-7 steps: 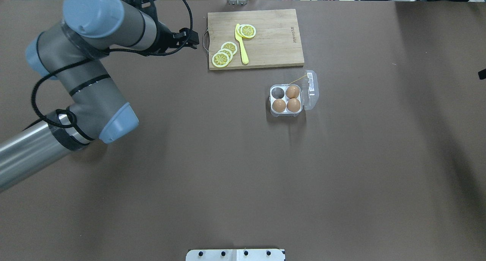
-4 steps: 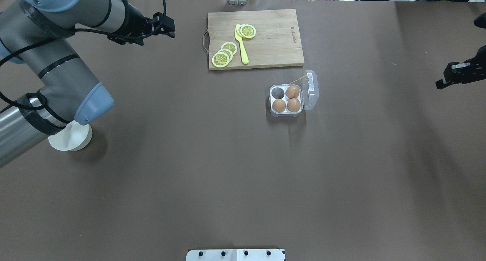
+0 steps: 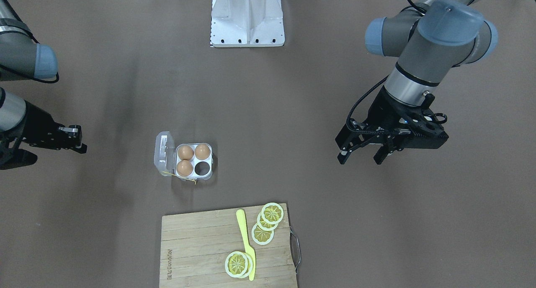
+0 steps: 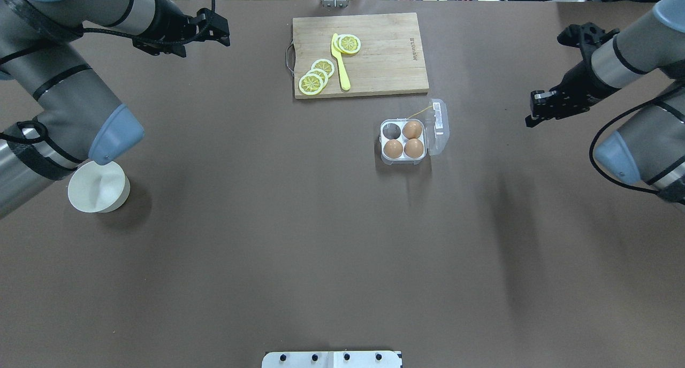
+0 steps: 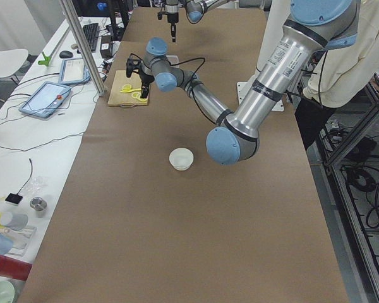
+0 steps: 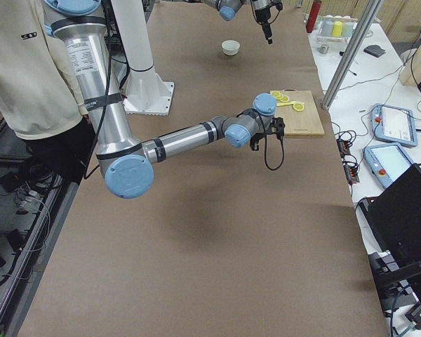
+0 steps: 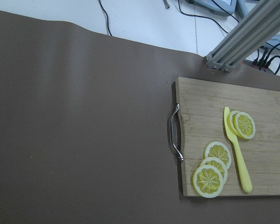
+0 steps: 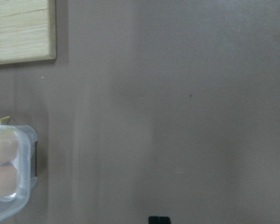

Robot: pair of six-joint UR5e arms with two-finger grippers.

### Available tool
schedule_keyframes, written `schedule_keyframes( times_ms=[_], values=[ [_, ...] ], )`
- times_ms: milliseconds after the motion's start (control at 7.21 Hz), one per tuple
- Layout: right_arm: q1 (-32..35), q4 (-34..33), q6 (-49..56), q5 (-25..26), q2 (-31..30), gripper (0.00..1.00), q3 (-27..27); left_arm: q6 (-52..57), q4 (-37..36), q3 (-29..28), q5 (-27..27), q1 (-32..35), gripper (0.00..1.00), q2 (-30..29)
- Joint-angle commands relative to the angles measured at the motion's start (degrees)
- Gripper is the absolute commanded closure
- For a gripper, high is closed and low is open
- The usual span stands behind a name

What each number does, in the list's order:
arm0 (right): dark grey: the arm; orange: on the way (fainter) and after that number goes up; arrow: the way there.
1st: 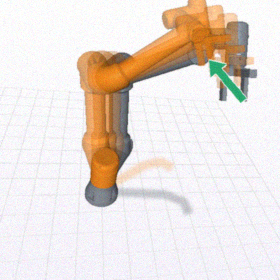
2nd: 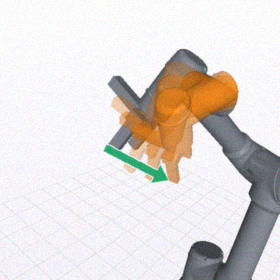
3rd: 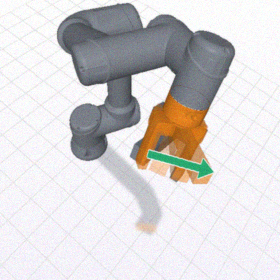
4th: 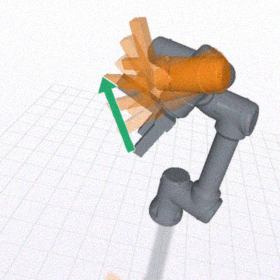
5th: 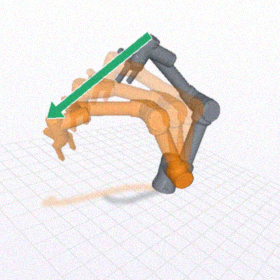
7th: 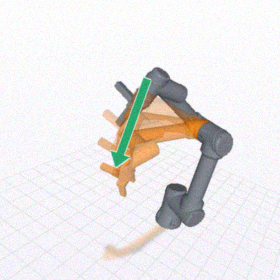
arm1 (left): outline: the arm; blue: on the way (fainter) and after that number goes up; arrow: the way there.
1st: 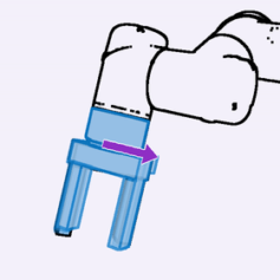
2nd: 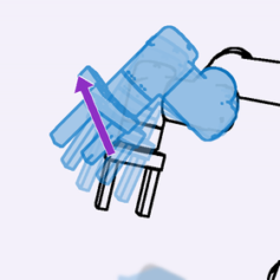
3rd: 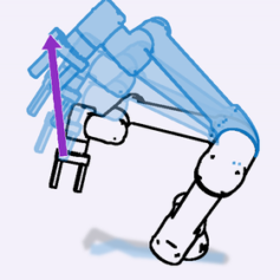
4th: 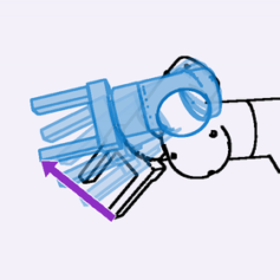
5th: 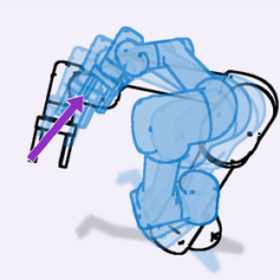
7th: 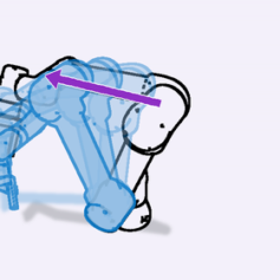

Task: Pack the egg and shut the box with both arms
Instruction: 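Push the open lid down over the eggs with the right gripper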

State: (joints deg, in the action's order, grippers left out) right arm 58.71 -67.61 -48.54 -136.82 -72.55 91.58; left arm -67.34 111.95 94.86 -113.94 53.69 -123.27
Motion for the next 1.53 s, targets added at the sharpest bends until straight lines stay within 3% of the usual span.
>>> schedule_keyframes(
  times_ms=[0,832,971,1110,1387],
  values=[
    [-4.81,0.02,-6.38,3.55,5.12,1.0,-0.96,0.01,0.02,-0.02,-0.14,0.02,0.02,0.13],
    [-10.35,0.11,-12.71,3.93,16.17,1.0,-6.04,0.01,0.37,-0.37,-0.14,0.63,0.02,0.93],
    [-12.11,1.33,-15.77,4.02,21.6,1.0,-10.15,0.01,0.37,-0.37,-0.14,0.81,0.02,1.01],
    [-14.04,7.08,-20.15,6.28,23.48,1.0,-13.5,0.01,0.37,-0.37,-0.14,1.07,0.02,1.01],
    [-14.76,9.51,-25.71,7.27,26.91,1.0,-14.68,0.01,0.63,-0.29,-0.23,1.42,0.02,1.62]
  ],
)
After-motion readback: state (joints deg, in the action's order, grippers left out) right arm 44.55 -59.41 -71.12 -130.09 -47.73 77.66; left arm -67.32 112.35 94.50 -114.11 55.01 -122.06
